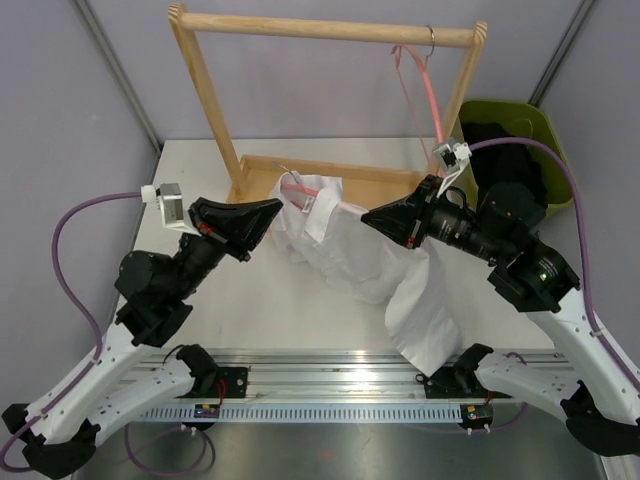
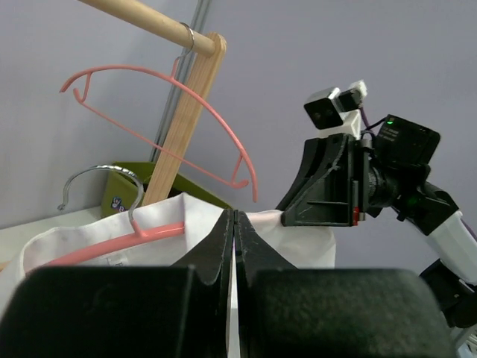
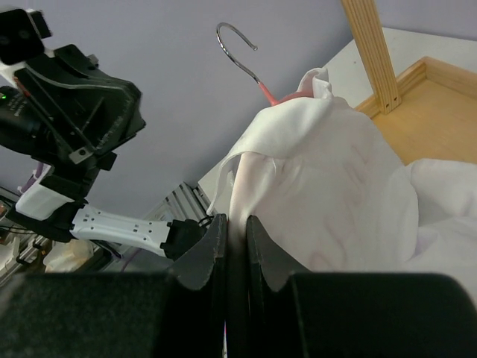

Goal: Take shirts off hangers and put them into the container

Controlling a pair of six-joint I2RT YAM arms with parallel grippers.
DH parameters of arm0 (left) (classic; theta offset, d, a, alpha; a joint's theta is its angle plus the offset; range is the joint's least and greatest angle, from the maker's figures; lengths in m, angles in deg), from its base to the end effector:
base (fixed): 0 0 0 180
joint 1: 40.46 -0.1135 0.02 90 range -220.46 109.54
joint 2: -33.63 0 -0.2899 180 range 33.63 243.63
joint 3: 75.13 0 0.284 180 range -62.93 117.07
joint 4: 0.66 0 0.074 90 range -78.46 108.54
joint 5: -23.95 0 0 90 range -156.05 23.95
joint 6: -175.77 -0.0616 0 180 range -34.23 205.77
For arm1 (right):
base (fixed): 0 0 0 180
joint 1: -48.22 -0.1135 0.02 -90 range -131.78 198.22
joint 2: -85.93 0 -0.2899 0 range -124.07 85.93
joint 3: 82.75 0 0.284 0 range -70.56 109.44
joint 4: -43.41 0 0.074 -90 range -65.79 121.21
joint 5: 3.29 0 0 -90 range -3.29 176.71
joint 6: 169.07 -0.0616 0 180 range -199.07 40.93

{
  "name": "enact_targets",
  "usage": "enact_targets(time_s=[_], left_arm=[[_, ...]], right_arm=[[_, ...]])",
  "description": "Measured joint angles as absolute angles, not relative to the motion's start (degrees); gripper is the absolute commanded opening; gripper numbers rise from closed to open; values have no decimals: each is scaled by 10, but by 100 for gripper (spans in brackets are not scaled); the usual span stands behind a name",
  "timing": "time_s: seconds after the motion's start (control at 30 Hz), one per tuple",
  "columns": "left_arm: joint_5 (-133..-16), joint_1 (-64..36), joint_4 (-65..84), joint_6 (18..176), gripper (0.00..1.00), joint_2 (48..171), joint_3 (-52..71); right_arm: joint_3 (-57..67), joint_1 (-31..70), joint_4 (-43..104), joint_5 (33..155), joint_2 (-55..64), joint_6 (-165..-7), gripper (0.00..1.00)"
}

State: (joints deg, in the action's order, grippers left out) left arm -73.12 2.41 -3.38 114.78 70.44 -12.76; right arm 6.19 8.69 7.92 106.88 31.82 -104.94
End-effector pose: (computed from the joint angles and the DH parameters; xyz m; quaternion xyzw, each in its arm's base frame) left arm 0.1144 -0.1165 0.4738 0.1143 0.5018 -0.5285 0.6751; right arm 0.1523 0.1532 0.5090 -0.2055 0.6806 0.4787 0.5152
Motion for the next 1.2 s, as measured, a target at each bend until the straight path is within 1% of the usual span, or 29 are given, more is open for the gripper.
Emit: enact_targets(time_s=[0.23, 0.37, 0.4, 0.47, 0.57, 0.6, 0.7, 0.8, 0.97, 1.2], left_arm=[[-721, 37, -83, 1163, 0, 784, -154], [-703, 54, -88, 1160, 0, 807, -159], [-700, 58, -94, 1159, 1, 810, -159], [-694, 66, -111, 1155, 10, 814, -159], [-685, 80, -133, 1145, 28, 821, -158], [-683, 86, -140, 1142, 37, 826, -158], [-671, 101, -148, 1132, 41, 838, -158], [-656, 108, -149, 1124, 47, 847, -158], [-594, 121, -127, 1102, 50, 842, -154], [-519, 132, -106, 1079, 49, 801, -154]], right_arm=[[62, 87, 94, 1067, 342, -1051, 0], [62, 87, 95, 1067, 344, -1051, 0], [62, 87, 95, 1067, 343, -1051, 0], [62, 87, 95, 1067, 343, -1051, 0], [62, 87, 95, 1067, 343, -1053, 0], [62, 87, 95, 1067, 343, -1053, 0], [62, 87, 95, 1067, 343, -1053, 0], [62, 87, 95, 1067, 343, -1052, 0], [62, 87, 93, 1063, 346, -1052, 0], [62, 87, 86, 1059, 355, -1050, 0]])
